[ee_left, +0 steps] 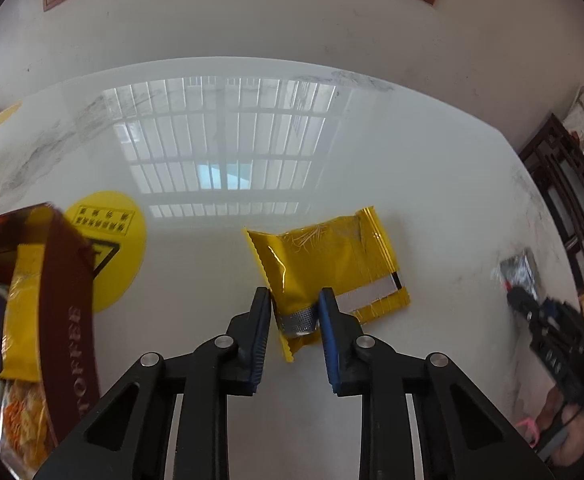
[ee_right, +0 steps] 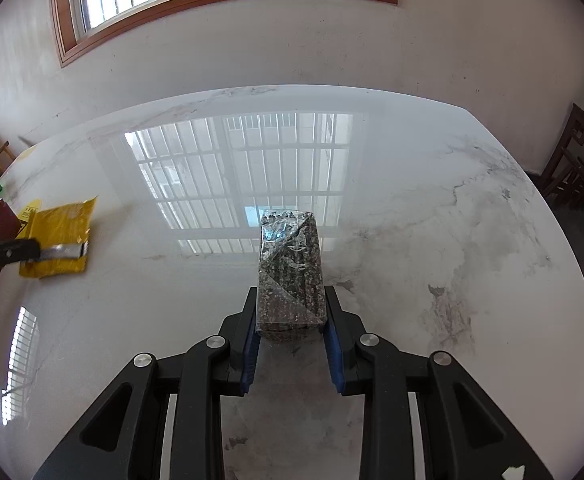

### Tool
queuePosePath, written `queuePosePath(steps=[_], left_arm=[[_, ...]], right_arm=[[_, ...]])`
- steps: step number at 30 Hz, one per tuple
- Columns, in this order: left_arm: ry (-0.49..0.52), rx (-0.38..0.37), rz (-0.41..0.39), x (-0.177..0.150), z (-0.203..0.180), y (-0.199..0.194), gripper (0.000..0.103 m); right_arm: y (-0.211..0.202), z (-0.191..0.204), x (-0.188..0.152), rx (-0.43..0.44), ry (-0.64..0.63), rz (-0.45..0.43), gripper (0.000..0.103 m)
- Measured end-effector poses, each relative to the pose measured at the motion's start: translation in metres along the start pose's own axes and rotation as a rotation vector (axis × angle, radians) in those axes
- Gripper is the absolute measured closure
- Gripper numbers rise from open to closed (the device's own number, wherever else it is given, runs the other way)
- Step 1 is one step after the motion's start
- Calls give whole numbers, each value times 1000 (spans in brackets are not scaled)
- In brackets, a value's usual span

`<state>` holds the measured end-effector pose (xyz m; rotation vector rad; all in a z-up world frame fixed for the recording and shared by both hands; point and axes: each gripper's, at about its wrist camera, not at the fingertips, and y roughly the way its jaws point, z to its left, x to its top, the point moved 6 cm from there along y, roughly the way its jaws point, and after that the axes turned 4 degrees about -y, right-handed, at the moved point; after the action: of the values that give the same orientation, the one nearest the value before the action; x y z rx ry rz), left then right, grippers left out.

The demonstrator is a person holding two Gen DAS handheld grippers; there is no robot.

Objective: Organize snacks
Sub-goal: 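Grasp the yellow bag with silver stripe on the table using the left tool, then carry the yellow bag into the tin and open the left tool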

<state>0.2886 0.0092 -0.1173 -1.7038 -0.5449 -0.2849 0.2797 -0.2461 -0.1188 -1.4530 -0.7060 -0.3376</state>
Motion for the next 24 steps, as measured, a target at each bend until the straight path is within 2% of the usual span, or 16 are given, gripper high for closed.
queuePosePath(steps=[12, 16, 24], left_arm=[[-63, 11, -4, -59, 13, -39, 82], [-92, -37, -1, -76, 10, -49, 84], [-77, -70, -14, -92, 3, -70, 85]], right_arm=[[0, 0, 0, -1, 0, 0, 76], [0, 1, 0, -4, -3, 1, 76], [0, 1, 0, -5, -4, 1, 76]])
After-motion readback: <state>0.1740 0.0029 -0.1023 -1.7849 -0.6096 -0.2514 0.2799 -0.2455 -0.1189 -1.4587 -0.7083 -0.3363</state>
